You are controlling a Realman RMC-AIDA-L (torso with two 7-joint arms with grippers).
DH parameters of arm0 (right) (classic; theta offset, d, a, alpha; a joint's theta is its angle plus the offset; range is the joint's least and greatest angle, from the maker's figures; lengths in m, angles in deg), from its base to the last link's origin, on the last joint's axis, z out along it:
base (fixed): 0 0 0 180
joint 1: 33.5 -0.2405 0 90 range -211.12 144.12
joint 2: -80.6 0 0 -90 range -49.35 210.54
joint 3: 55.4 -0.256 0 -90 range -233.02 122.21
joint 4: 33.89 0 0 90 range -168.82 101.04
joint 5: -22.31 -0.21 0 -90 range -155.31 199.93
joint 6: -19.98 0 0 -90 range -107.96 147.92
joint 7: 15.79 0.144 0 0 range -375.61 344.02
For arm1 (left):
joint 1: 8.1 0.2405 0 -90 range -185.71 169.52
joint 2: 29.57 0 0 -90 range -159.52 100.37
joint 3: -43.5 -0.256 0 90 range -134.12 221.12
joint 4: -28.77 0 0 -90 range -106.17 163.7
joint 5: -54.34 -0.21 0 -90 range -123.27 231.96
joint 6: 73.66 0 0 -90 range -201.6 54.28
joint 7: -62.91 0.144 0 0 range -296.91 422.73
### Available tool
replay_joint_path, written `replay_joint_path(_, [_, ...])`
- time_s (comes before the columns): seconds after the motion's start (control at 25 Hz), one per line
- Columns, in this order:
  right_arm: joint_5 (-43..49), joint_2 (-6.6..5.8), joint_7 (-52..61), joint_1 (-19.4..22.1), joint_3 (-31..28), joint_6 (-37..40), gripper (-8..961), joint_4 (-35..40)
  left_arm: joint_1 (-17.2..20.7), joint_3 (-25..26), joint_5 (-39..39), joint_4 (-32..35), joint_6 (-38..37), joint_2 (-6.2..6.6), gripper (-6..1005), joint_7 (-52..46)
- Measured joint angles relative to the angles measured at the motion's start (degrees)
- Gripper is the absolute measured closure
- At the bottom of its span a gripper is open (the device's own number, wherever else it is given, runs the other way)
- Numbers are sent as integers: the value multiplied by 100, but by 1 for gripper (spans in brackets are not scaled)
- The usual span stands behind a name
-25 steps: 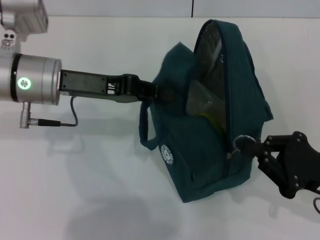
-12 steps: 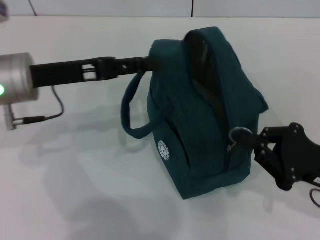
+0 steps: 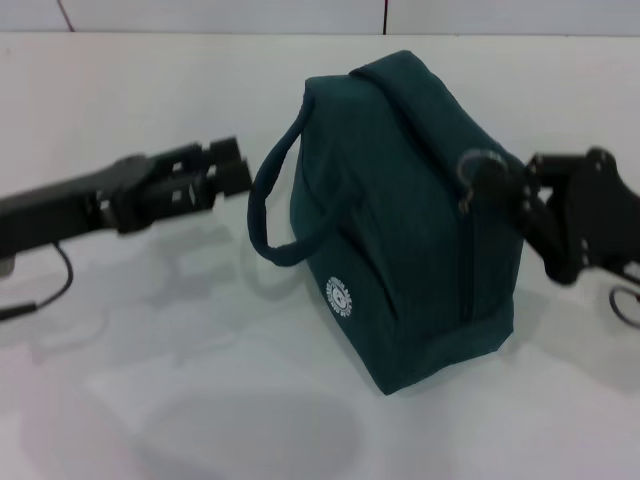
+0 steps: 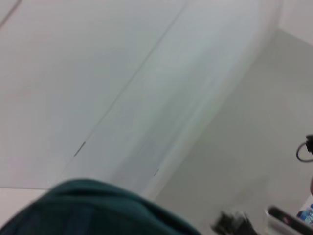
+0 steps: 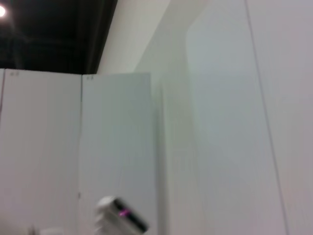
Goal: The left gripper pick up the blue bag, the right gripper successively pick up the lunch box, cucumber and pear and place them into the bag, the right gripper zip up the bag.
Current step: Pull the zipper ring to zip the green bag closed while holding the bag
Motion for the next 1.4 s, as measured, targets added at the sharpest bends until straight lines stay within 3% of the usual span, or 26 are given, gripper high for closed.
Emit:
replay_joint_path(0.32, [-48, 31, 46, -755, 68, -425, 944, -17, 498, 17, 34, -635, -120, -103, 109, 1424])
replay_joint_path(0.68, [-42, 46, 20, -1406, 131, -1012, 940, 36, 562, 19, 89, -1259, 440, -194, 120, 2650])
replay_joint_path(0.96, [-60, 52, -99, -1620, 99, -1306, 937, 50, 248, 39, 152, -1934, 997, -215, 135, 3527])
replay_joint_path(1.4, [-78, 62, -200, -1663, 117, -1477, 933, 38, -473, 32, 170, -2387, 1293, -217, 160, 3685])
